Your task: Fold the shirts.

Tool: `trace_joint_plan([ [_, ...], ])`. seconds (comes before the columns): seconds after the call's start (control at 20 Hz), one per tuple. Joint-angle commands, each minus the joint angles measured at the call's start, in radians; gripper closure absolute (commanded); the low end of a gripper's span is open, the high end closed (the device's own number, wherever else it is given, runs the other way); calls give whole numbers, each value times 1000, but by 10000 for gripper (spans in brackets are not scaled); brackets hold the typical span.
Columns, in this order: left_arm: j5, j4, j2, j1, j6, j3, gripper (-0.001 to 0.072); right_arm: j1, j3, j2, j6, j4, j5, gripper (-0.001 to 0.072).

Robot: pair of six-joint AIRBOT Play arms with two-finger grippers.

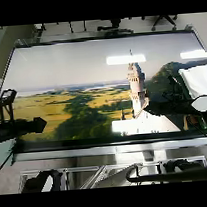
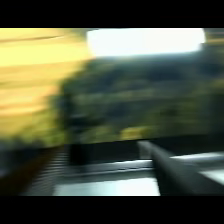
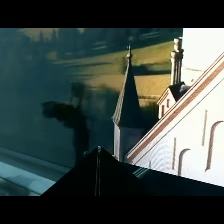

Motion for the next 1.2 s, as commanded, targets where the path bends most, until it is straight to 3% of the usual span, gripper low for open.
trace_joint_plan([
  [0.0, -13, 575, -28, 35, -170, -37, 8, 1, -1, 1, 0, 0, 0, 689],
  [0.35, 193, 591, -380, 411, -117, -143, 8, 1, -1, 1, 0, 0, 0, 689],
  [0.55, 355, 599, -558, 513, -75, -115, 8, 1, -1, 1, 0, 0, -2, 689],
  [0.8, 407, 589, -779, 595, -75, 79, 11, 1, -1, 1, 0, 0, -31, 689],
  [0.85, 408, 589, -822, 597, -74, 113, 113, 1, -1, 1, 0, 0, -31, 689],
  [0.95, 364, 589, -906, 594, -46, 177, 546, 1, -1, 1, 0, 0, -31, 689],
  [1.0, 319, 589, -938, 588, -37, 209, 693, 1, -1, 2, 0, 0, -31, 689],
  [1.15, 171, 578, -980, 541, -35, 329, 695, 1, -1, 1, 0, 0, -31, 689],
])
